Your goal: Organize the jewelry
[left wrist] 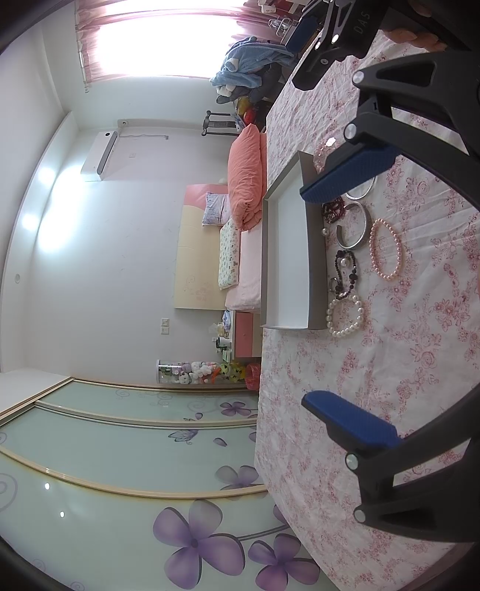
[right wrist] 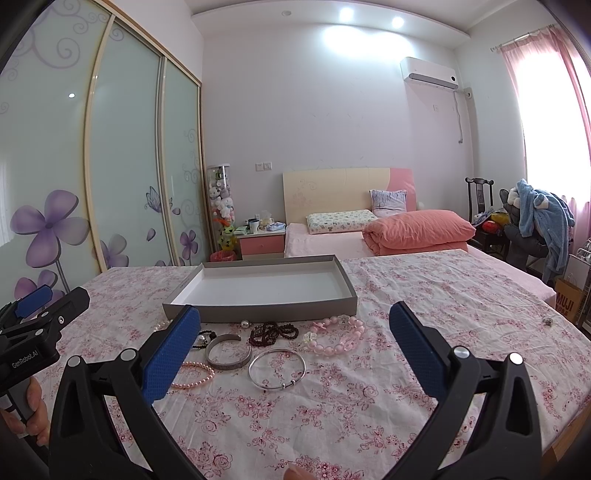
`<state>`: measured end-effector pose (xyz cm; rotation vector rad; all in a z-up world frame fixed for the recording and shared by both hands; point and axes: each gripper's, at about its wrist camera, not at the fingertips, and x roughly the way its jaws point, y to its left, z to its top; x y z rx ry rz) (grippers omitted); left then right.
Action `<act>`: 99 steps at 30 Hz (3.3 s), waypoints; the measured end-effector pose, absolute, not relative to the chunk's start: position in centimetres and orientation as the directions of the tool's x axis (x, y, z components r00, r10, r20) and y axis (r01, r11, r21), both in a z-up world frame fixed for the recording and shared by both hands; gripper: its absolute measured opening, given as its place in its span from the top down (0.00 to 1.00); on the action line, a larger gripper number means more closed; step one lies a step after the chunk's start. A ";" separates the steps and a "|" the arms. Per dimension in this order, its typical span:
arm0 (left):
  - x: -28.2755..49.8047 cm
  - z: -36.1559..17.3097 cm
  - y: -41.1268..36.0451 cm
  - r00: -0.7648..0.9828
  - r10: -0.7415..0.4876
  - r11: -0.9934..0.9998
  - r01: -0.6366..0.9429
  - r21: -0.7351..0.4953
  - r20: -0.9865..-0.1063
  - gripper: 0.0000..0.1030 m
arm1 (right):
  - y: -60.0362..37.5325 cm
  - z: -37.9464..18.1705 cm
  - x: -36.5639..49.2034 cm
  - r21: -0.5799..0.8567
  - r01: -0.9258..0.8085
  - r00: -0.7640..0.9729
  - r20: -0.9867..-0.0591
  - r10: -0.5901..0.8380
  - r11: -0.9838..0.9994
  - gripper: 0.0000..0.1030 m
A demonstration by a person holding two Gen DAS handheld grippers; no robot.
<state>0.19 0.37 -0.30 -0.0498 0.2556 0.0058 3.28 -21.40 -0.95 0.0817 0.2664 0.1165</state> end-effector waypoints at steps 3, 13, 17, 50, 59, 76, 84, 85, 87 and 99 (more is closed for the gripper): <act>0.2 -0.3 0.4 0.967 0.000 0.999 -0.013 -0.049 -0.253 0.04 | -21.4 -1.0 3.3 0.096 -0.104 0.958 -0.258 0.126 0.990 0.02; 0.2 -0.3 0.4 0.967 -0.001 0.999 -0.012 -0.049 -0.253 0.04 | -21.4 -0.9 3.2 0.096 -0.104 0.958 -0.259 0.125 0.990 0.02; 0.3 -0.3 0.4 0.967 -0.001 0.999 -0.012 -0.050 -0.255 0.04 | -21.4 -0.9 3.2 0.096 -0.103 0.958 -0.259 0.125 0.990 0.02; 0.4 -0.6 0.5 0.964 -0.001 0.999 -0.013 -0.051 -0.267 0.04 | -21.4 -1.1 3.5 0.097 -0.102 0.955 -0.271 0.125 0.990 0.02; 4.1 -3.3 0.6 0.902 -0.023 0.999 0.005 -0.043 -0.430 0.04 | -22.8 -3.5 7.7 0.140 -0.093 0.868 -0.474 0.149 0.986 0.02; 10.0 -6.9 0.8 0.727 -0.130 0.991 0.079 -0.106 -0.674 0.04 | -19.2 -9.2 15.7 0.122 -0.181 0.521 -0.829 0.201 0.976 0.14; 10.4 -6.9 1.1 0.708 -0.144 0.989 0.091 -0.114 -0.691 0.04 | -17.0 -9.1 16.8 0.022 -0.224 0.546 -0.825 0.144 0.974 0.17; 10.5 -6.9 1.0 0.703 -0.148 0.989 0.098 -0.111 -0.695 0.04 | -17.0 -9.0 16.6 0.023 -0.237 0.558 -0.815 0.155 0.971 0.23; 10.6 -7.0 0.5 0.693 -0.151 0.988 0.117 -0.097 -0.705 0.04 | -17.2 -8.9 16.3 0.023 -0.243 0.570 -0.806 0.162 0.970 0.32; 13.1 -9.1 -1.8 0.611 -0.117 0.990 0.132 -0.046 -0.783 0.29 | -20.1 -8.8 13.2 0.028 -0.199 0.597 -0.789 0.144 0.980 0.32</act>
